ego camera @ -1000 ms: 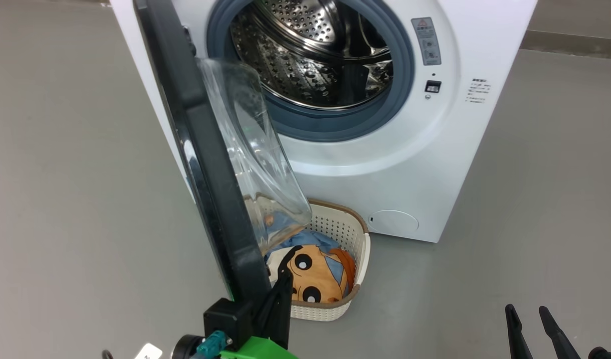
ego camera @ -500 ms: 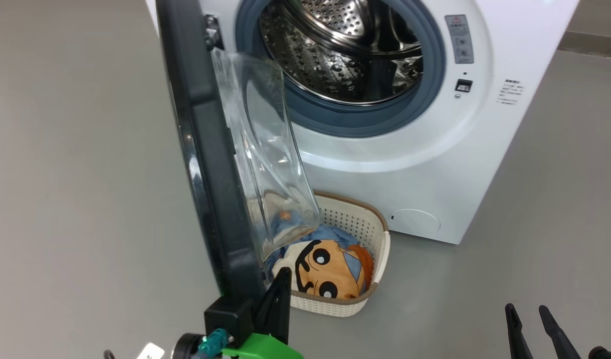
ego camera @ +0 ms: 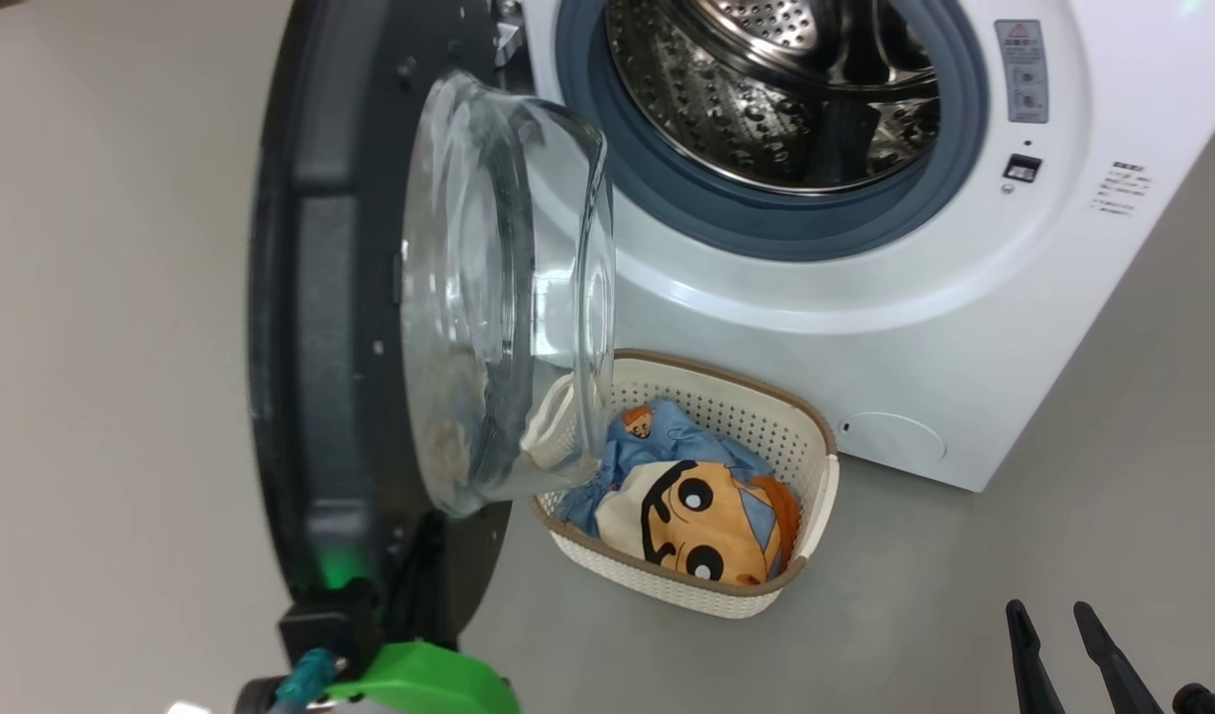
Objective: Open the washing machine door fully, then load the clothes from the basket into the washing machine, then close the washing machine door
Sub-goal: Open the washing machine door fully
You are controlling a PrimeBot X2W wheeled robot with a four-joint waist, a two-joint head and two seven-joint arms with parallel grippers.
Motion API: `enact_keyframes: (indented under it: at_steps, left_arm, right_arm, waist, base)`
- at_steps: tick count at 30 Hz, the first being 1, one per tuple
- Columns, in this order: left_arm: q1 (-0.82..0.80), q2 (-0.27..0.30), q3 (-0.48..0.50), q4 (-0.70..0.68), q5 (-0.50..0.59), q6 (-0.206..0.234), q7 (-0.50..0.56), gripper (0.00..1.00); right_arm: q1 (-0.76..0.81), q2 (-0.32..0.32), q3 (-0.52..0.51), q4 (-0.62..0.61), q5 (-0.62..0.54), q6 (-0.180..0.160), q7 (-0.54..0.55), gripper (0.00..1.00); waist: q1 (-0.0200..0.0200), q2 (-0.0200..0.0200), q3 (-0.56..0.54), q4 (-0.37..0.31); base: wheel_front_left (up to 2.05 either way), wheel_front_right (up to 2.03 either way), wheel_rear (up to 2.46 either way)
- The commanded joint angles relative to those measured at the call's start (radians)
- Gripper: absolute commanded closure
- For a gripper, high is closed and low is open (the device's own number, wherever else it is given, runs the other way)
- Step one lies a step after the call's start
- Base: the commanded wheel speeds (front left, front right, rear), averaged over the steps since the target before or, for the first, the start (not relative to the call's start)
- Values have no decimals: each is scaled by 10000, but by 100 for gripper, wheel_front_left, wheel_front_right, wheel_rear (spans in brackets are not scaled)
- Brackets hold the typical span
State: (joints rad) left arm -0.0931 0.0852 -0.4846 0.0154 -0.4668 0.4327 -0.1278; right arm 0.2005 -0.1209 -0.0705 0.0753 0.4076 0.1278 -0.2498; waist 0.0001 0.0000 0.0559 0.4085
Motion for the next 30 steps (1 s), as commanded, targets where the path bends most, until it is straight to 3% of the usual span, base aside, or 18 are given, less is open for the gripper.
enact_keyframes:
  at_steps: [1, 7, 17, 30]
  left_arm:
    - [-75, 240, 622, -111, -113, 178, -185, 100]
    - [-246, 323, 1473, 523, -402, 295, -770, 100]
    - [-1282, 540, 3222, 2325, -450, 29, -1325, 100]
    - [-2695, 472, 6290, 3282, 730, -556, -1338, 100]
  right_arm:
    - [-375, -219, 291, -263, 19, 29, -120, 0]
    - [-442, -414, 386, -306, 5, 29, -120, 0]
    - [-435, -772, 581, -305, 43, 29, -120, 0]
    - [-751, -1195, 745, -388, 185, 29, -120, 0]
  waist:
    - [0, 0, 107, 147]
    - [0, 0, 316, 230]
    - [0, 0, 505, -56]
    - [0, 0, 1260, -582]
  base:
    - [0, 0, 0]
    - [0, 0, 0]
    - [0, 0, 0]
    - [0, 0, 0]
